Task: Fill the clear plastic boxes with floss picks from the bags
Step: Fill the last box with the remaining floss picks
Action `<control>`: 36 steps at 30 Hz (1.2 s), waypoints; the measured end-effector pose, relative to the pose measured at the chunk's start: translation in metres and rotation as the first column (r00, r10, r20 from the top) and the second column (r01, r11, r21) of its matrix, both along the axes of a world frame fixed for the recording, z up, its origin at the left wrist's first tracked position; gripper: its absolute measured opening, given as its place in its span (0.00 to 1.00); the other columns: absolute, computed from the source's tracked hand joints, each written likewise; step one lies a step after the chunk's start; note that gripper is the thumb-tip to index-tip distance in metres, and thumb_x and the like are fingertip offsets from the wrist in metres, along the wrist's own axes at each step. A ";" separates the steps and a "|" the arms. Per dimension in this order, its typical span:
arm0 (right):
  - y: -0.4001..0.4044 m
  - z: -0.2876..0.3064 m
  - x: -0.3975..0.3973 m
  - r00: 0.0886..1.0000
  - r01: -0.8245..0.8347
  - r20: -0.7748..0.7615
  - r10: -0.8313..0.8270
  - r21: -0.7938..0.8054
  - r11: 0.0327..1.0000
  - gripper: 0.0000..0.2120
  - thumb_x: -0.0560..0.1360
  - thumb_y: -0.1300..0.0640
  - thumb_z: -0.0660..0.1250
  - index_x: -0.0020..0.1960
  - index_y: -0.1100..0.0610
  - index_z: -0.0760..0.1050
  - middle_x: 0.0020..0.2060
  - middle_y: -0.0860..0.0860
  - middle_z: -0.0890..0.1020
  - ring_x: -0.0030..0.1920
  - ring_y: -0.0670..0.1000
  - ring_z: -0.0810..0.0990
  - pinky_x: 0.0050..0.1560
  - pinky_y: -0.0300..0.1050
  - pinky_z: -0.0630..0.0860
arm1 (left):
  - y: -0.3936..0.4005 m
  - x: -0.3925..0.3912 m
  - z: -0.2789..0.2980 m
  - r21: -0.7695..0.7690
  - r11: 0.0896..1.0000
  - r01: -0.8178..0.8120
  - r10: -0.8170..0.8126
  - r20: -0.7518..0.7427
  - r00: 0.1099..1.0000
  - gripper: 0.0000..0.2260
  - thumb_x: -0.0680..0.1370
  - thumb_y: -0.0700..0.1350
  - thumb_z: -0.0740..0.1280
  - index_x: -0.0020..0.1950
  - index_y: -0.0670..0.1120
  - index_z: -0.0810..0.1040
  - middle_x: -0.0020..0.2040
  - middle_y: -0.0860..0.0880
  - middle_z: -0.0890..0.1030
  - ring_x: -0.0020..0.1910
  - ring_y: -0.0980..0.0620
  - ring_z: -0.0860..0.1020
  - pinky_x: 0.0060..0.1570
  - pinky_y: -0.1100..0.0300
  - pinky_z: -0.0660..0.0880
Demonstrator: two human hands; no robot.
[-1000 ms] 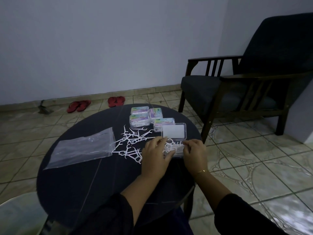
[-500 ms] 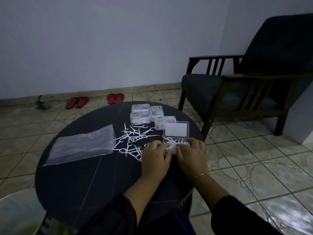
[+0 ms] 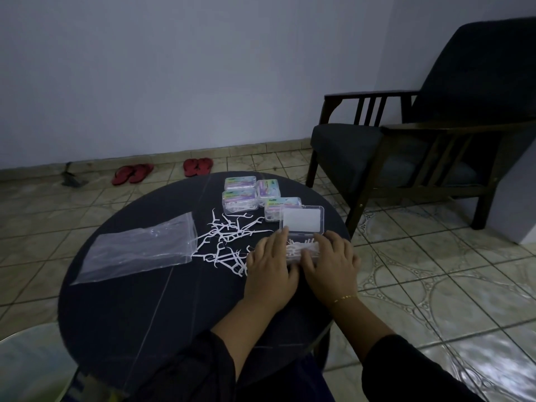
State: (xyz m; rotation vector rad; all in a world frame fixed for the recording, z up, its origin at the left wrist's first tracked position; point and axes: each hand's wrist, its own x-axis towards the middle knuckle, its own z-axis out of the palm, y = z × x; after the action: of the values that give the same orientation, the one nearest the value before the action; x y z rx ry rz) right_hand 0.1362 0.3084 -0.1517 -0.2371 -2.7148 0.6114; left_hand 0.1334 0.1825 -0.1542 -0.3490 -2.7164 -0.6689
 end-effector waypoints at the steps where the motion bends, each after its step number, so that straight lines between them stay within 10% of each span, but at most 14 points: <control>1: 0.000 -0.001 0.000 1.000 0.005 -0.002 -0.005 -0.009 1.000 0.22 0.77 0.43 0.58 0.68 0.47 0.67 0.70 0.47 0.64 0.70 0.51 0.59 0.66 0.52 0.57 | 0.000 0.000 0.000 0.003 1.000 -0.001 0.001 0.010 1.000 0.30 0.80 0.53 0.58 0.78 0.51 0.49 0.75 0.53 0.59 0.73 0.53 0.54 0.68 0.53 0.53; 8: 0.000 0.000 0.003 0.996 0.029 -0.084 -0.031 -0.023 0.999 0.16 0.76 0.47 0.62 0.62 0.50 0.74 0.67 0.49 0.70 0.68 0.53 0.63 0.63 0.53 0.59 | -0.003 0.004 0.003 0.064 0.998 -0.028 0.030 -0.020 0.999 0.30 0.76 0.47 0.63 0.77 0.50 0.57 0.71 0.52 0.67 0.70 0.53 0.59 0.66 0.54 0.56; 15: -0.021 0.002 0.008 0.944 -0.220 -0.168 0.285 0.325 0.920 0.10 0.70 0.48 0.67 0.48 0.50 0.80 0.53 0.50 0.80 0.57 0.53 0.70 0.49 0.55 0.72 | -0.041 0.017 0.001 0.106 0.979 -0.172 0.186 -0.140 0.973 0.25 0.71 0.40 0.61 0.68 0.49 0.72 0.66 0.53 0.74 0.65 0.49 0.69 0.59 0.54 0.61; 19: -0.059 0.014 0.015 0.928 -0.333 -0.046 0.371 0.350 0.876 0.20 0.70 0.43 0.55 0.45 0.51 0.82 0.46 0.47 0.81 0.50 0.54 0.79 0.45 0.52 0.74 | -0.078 0.021 0.003 -0.035 0.948 -0.318 0.317 -0.016 0.948 0.26 0.76 0.43 0.63 0.74 0.49 0.64 0.73 0.54 0.65 0.71 0.51 0.60 0.66 0.54 0.55; 26: -0.106 0.029 -0.002 0.915 -0.392 0.252 0.314 0.381 0.837 0.25 0.78 0.40 0.52 0.65 0.57 0.69 0.63 0.54 0.72 0.65 0.56 0.64 0.63 0.54 0.57 | -0.093 0.013 0.001 -0.237 0.907 -0.349 0.381 0.104 0.919 0.26 0.81 0.54 0.52 0.77 0.48 0.54 0.77 0.49 0.58 0.74 0.49 0.54 0.69 0.53 0.53; 36: -0.119 0.043 -0.027 0.823 -0.474 0.500 0.270 0.343 0.811 0.17 0.79 0.51 0.56 0.63 0.57 0.72 0.62 0.56 0.75 0.64 0.57 0.71 0.62 0.53 0.64 | -0.100 0.018 -0.002 -0.025 0.975 -0.223 0.224 0.045 0.974 0.20 0.80 0.46 0.58 0.72 0.51 0.67 0.66 0.54 0.74 0.67 0.53 0.67 0.64 0.57 0.58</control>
State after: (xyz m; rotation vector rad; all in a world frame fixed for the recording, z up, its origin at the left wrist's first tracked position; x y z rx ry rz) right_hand 0.1093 0.1898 -0.1086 0.3559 -3.2689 -0.0230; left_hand 0.1517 0.0823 -0.1566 -0.0299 -2.7528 -0.5934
